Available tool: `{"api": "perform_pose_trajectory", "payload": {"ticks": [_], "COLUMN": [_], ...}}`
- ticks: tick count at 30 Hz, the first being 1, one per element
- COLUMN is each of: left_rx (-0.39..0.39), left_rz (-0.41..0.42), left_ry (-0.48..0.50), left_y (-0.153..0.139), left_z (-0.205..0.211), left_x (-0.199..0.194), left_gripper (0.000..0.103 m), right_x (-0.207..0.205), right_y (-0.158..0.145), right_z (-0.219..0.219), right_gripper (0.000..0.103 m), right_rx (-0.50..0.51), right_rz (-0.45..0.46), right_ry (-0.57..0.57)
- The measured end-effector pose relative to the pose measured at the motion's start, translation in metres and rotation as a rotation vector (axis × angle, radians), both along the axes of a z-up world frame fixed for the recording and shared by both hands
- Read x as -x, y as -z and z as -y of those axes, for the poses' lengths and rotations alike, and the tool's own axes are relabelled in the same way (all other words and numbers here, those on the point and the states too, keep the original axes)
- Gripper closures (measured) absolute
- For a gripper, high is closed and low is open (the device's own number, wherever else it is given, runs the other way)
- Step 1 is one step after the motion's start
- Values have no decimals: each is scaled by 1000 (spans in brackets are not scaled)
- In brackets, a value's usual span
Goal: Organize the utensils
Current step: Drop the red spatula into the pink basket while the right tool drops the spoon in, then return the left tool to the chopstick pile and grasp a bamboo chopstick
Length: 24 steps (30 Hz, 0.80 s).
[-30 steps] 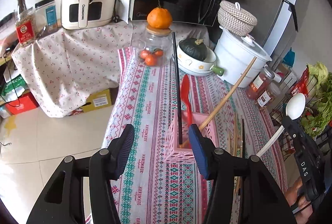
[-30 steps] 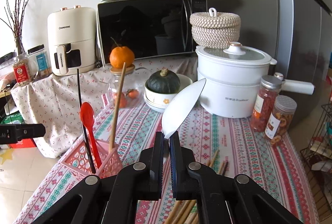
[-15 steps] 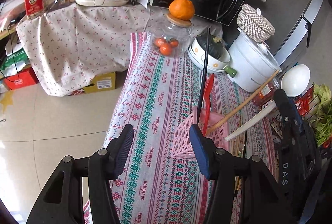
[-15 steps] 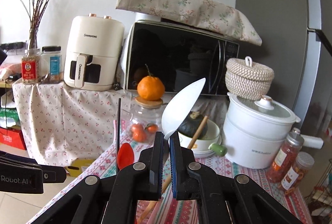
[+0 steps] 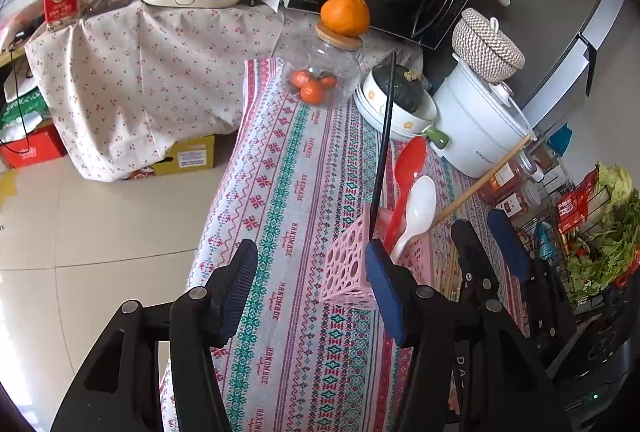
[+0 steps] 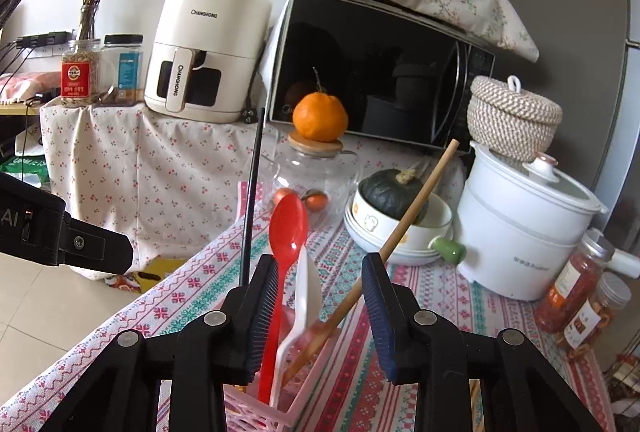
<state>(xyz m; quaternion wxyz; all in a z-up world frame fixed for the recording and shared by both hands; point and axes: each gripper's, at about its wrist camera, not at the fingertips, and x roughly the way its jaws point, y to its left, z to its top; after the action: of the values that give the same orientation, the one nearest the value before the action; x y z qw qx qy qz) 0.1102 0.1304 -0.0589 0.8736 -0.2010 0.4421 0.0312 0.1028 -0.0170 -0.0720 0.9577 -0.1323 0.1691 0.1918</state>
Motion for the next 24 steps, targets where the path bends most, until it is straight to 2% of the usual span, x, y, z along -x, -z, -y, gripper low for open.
{"api": "perform_pose_trajectory", "payload": {"ticks": [4, 8, 11, 16, 20, 24], "left_rx": [1, 2, 12, -26, -25, -21], "left_rz": [1, 4, 17, 36, 11, -16], "left_ry": [17, 41, 78, 155, 226, 289], "left_y": [0, -3, -8, -13, -5, 7], "left_z": [5, 12, 23, 52, 81, 109], "left_x": [1, 3, 7, 13, 17, 24], "left_gripper": [44, 44, 44, 44, 44, 44], "right_x": [6, 8, -1, -18, -21, -34], "right_y": [-11, -22, -26, -18, 5, 35], "right_z": [17, 53, 89, 141, 178, 194], "right_gripper": [64, 64, 64, 63, 63, 63], "right_rx": [-50, -91, -133, -179, -251, -244], "right_rz": [-39, -110, -225, -452, -565, -727], "right_ry": [-4, 36, 80, 157, 222, 282]}}
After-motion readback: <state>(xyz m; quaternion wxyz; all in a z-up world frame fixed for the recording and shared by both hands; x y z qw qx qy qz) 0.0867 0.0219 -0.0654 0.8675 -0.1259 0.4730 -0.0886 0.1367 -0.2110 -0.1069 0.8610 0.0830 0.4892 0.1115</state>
